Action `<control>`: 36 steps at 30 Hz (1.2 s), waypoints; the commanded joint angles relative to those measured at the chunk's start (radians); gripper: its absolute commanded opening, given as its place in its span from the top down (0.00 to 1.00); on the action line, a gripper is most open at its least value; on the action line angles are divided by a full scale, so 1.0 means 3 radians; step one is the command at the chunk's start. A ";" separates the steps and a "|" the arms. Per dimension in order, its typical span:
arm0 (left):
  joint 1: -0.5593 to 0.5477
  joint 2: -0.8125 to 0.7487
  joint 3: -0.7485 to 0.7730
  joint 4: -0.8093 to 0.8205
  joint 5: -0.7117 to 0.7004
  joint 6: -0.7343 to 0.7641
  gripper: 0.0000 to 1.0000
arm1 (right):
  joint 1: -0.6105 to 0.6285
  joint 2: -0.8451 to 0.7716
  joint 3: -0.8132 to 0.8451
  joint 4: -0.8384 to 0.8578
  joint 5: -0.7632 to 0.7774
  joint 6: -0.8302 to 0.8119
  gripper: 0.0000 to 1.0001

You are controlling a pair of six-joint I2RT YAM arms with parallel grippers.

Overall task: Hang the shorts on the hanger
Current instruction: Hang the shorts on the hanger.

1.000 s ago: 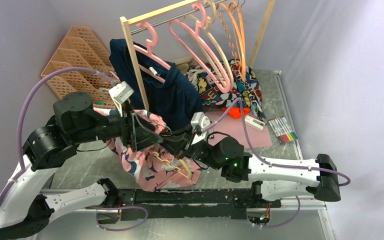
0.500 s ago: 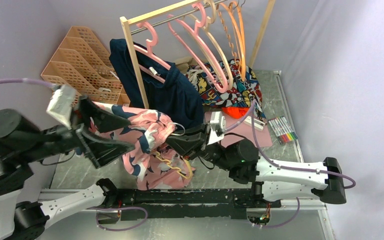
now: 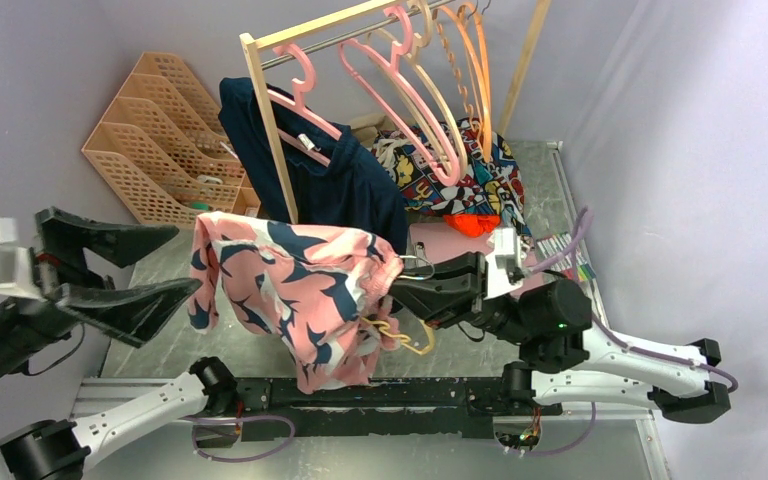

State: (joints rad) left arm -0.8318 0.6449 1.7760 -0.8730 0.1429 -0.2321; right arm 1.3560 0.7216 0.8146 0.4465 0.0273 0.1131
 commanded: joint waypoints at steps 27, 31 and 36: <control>0.0012 0.0015 -0.0671 -0.0677 -0.0597 0.0331 0.49 | -0.0002 -0.0512 0.0177 -0.0457 -0.0142 -0.0019 1.00; 0.0011 0.0006 -0.0724 -0.0665 -0.0612 0.0334 0.66 | 0.0002 -0.0520 0.0186 -0.0472 -0.0154 -0.0024 1.00; 0.0010 0.0092 -0.0176 -0.0411 -0.0387 0.0340 0.93 | 0.0005 -0.0527 0.0231 -0.0584 -0.0185 -0.0058 1.00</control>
State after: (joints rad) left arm -0.8318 0.6575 1.5890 -1.0740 -0.0177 -0.1406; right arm 1.3560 0.5850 0.8326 0.2314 -0.0113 0.1036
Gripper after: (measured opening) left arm 0.085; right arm 0.062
